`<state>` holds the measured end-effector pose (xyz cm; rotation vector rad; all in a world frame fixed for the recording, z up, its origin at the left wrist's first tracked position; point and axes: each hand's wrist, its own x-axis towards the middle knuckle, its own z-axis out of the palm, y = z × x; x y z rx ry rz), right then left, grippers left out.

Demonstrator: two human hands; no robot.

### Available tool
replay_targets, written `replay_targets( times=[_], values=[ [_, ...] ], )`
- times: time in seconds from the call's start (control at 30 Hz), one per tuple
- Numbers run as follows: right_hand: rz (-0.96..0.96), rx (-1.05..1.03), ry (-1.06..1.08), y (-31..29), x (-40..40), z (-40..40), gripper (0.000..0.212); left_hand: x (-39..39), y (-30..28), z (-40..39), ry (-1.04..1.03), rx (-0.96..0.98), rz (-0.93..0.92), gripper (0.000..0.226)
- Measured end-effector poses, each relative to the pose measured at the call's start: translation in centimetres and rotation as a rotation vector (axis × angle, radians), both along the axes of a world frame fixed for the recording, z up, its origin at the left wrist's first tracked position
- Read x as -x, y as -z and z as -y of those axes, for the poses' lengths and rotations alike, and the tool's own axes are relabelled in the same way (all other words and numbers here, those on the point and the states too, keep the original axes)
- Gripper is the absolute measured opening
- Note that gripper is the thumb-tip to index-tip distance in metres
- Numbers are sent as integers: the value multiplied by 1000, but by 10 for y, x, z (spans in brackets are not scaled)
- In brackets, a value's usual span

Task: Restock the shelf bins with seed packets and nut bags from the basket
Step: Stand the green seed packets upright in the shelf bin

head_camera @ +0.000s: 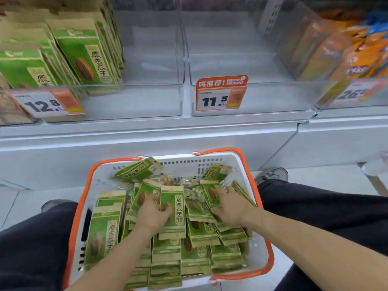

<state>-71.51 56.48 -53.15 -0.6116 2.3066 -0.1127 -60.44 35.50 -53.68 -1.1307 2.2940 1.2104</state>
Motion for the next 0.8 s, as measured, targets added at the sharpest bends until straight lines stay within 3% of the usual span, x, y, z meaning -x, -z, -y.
replay_targets(
  times=[0.13, 0.23, 0.4, 0.57, 0.73, 0.8],
  values=[
    [-34, -16, 32, 8, -3, 3, 57, -3, 1, 0, -36, -55, 28, 48],
    [-44, -5, 16, 10, -3, 8, 57, -7, 2, 5, -56, -97, 55, 55],
    [-44, 8, 54, 5, -2, 16, 56, -8, -2, 11, -90, -155, -24, 41],
    [55, 72, 166, -5, -9, 23, 72, -3, -10, 8, -167, -220, -150, 38],
    [165, 122, 177, -15, -26, 31, 89, 0, -28, 2, -272, -267, -268, 7],
    [196, 102, 178, -15, -34, 34, 94, 0, -30, 1, -262, -276, -273, 4]
  ],
)
